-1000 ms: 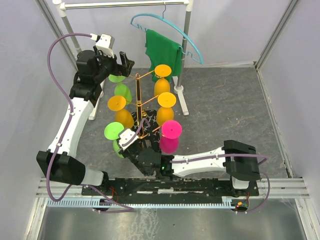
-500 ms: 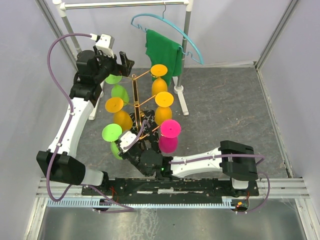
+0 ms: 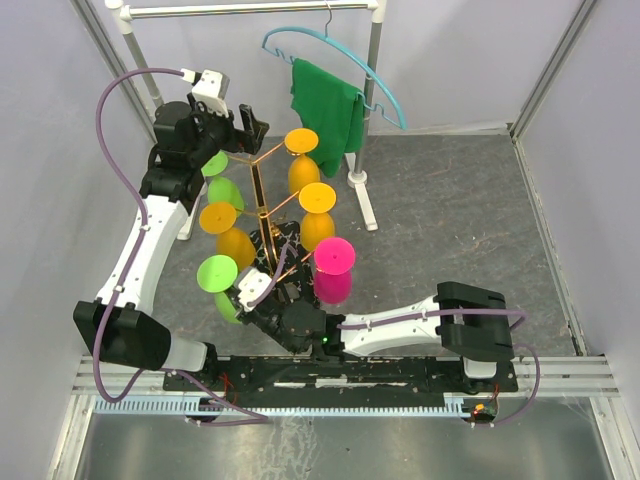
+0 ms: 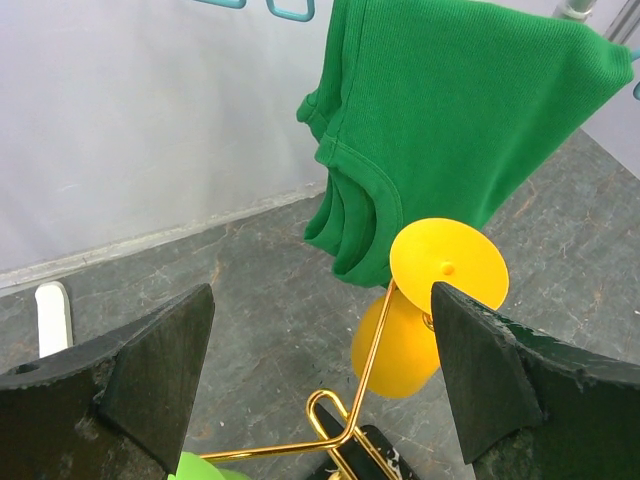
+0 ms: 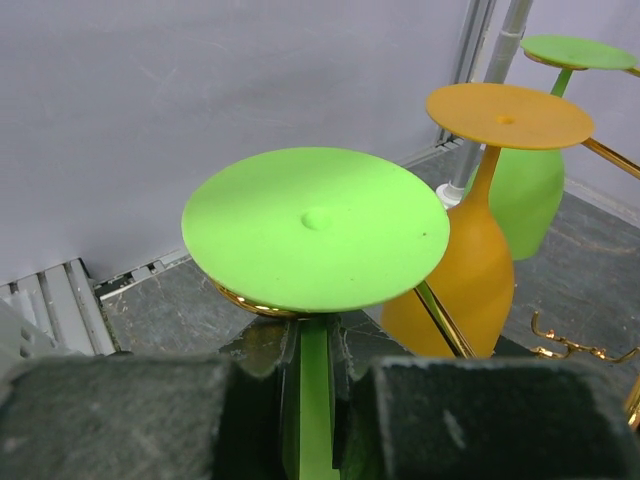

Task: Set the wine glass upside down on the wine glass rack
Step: Turn the wine glass upside down at the wine rack.

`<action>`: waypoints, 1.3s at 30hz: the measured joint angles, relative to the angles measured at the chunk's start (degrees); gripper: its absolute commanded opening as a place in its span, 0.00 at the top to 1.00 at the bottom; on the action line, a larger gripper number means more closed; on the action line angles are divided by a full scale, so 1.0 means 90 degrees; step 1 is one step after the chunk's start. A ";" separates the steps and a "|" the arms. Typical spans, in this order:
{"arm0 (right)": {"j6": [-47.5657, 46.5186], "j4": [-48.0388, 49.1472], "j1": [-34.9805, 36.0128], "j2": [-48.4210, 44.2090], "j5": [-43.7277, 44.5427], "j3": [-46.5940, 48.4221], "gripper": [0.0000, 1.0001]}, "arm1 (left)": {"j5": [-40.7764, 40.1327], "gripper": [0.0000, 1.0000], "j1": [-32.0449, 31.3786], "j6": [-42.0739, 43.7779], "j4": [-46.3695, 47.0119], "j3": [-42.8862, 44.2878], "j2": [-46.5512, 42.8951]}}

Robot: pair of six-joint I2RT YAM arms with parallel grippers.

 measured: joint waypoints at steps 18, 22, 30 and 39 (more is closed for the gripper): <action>0.0051 0.0172 0.0041 0.0015 0.0146 -0.0022 0.92 | 0.0005 0.05 0.0024 -0.0039 0.0036 -0.0010 -0.0002; 0.0022 0.0508 0.0041 0.0158 0.0107 -0.0022 0.92 | 0.0005 0.05 0.0024 -0.0063 0.0053 -0.0022 -0.0002; -0.0250 0.1858 0.0165 0.0614 -0.0017 -0.0187 0.90 | 0.0005 0.05 0.0024 -0.0083 0.0070 -0.0053 -0.0002; -0.0316 0.2076 0.0243 0.0619 -0.0095 -0.0316 0.82 | 0.0005 0.05 0.0024 -0.0087 0.0085 -0.0056 -0.0002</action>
